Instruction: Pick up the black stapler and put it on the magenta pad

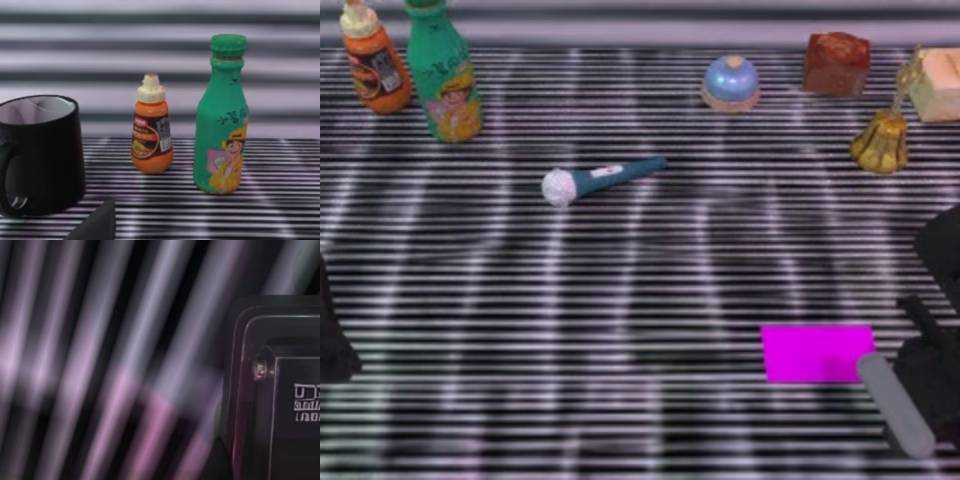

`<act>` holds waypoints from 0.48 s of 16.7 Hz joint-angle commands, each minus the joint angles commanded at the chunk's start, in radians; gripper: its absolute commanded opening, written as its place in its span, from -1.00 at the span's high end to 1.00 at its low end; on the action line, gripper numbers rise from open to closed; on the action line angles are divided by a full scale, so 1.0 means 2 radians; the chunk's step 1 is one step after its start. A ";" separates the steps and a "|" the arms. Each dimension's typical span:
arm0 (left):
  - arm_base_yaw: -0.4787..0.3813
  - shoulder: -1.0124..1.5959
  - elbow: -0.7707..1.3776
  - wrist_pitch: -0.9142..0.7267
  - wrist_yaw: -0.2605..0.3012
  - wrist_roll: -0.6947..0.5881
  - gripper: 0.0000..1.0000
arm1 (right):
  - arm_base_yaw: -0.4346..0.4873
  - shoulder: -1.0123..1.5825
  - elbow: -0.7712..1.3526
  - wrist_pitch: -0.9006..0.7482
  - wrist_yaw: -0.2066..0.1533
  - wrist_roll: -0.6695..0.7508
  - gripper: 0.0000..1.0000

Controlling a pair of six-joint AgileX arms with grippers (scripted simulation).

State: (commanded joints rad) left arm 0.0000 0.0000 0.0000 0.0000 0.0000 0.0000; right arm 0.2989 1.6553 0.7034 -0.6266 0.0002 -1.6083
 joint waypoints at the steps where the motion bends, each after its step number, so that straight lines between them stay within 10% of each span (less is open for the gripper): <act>1: 0.000 0.000 0.000 0.000 0.000 0.000 -1.00 | 0.000 0.000 0.000 0.000 0.000 0.000 1.00; 8: 0.000 0.000 0.000 0.000 0.000 0.000 -1.00 | 0.002 -0.033 0.049 -0.081 0.000 -0.005 1.00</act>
State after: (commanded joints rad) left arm 0.0000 0.0000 0.0000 0.0000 0.0000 0.0000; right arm 0.3026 1.5895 0.8017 -0.7880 0.0003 -1.6189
